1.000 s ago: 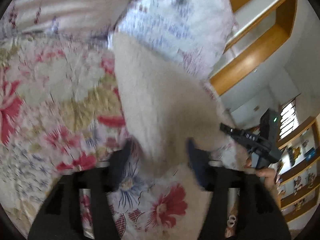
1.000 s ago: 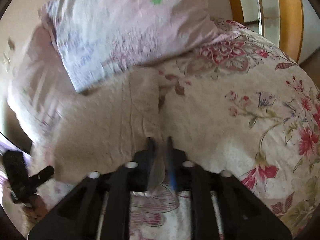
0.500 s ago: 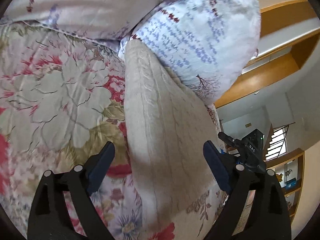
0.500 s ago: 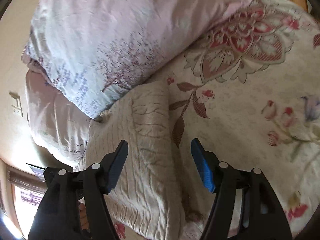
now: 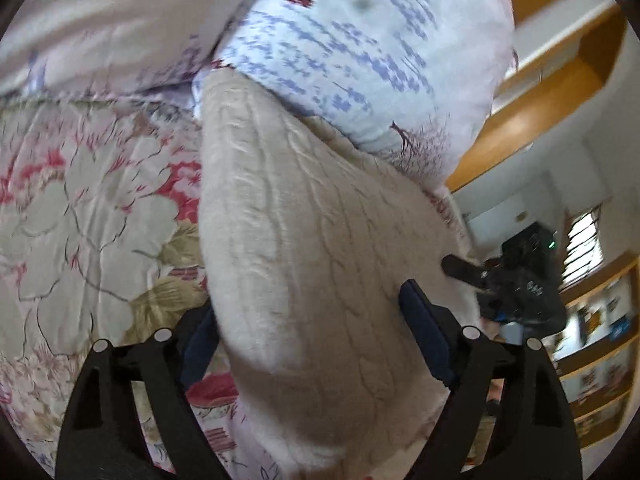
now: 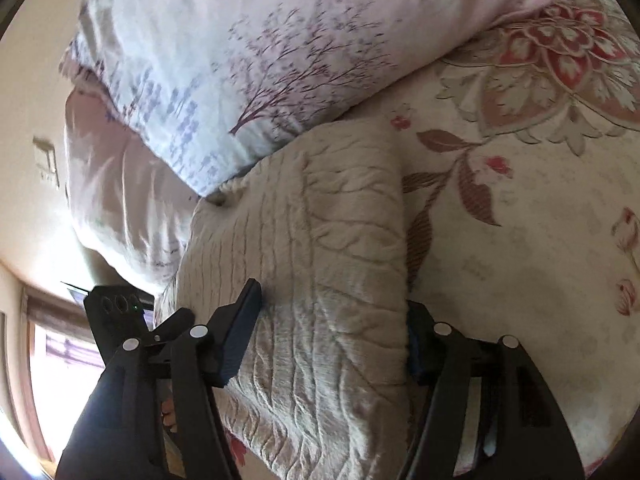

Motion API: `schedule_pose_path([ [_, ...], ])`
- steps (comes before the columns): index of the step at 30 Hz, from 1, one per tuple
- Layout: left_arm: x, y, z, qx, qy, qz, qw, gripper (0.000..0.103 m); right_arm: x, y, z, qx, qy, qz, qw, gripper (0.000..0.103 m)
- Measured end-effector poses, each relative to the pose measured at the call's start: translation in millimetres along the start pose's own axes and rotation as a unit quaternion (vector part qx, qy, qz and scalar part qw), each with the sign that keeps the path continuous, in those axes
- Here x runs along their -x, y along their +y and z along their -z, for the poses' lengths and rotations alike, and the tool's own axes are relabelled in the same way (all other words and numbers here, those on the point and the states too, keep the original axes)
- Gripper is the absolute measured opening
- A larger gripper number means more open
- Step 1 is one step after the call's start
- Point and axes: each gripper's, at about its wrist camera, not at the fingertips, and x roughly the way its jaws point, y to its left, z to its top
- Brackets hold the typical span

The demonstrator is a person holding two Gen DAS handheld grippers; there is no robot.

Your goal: Fold small clothes

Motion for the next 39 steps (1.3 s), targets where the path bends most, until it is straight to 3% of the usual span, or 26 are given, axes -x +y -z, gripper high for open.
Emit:
schedule_pose_path([
  [6,-3.7,-3.7,-2.7,-0.011,-0.008,-0.027,0.9996,0.064,-5.1,-3.1,4.6,0.004,-0.002,-0.010,1.000,0.037],
  [10,4.7,-13.2,-1.0,-0.025,-0.022,-0.043,0.9985,0.047,-1.8,-1.0,7.7,0.009,-0.013,-0.007,1.000,0.033],
  [13,9.4,-15.9,0.6,-0.034,-0.025,-0.049,0.9979,0.042,-0.6,9.3,9.6,0.022,-0.023,-0.001,1.000,0.031],
  [22,36.9,-20.7,18.5,-0.073,-0.041,-0.087,0.9926,0.040,-4.7,46.6,23.5,0.051,-0.032,-0.014,0.998,0.029],
  [31,122.1,27.2,34.2,-0.076,-0.072,-0.114,0.9880,0.040,-42.8,123.6,58.4,0.148,-0.037,-0.025,0.988,0.028],
  [33,132.1,46.6,36.6,-0.064,-0.070,-0.114,0.9889,0.041,-55.6,129.2,64.2,0.153,-0.031,-0.022,0.988,0.028],
  [35,128.7,72.7,39.0,-0.032,-0.053,-0.116,0.9913,0.042,-81.1,131.2,69.7,0.154,-0.010,0.005,0.988,0.029],
  [36,125.2,82.2,40.9,-0.019,-0.047,-0.114,0.9922,0.047,-92.1,128.3,72.2,0.149,-0.008,0.028,0.988,0.031],
  [39,125.7,104.5,44.9,0.025,-0.060,-0.068,0.9956,0.052,-94.4,123.4,68.0,0.130,-0.003,0.019,0.991,0.038],
])
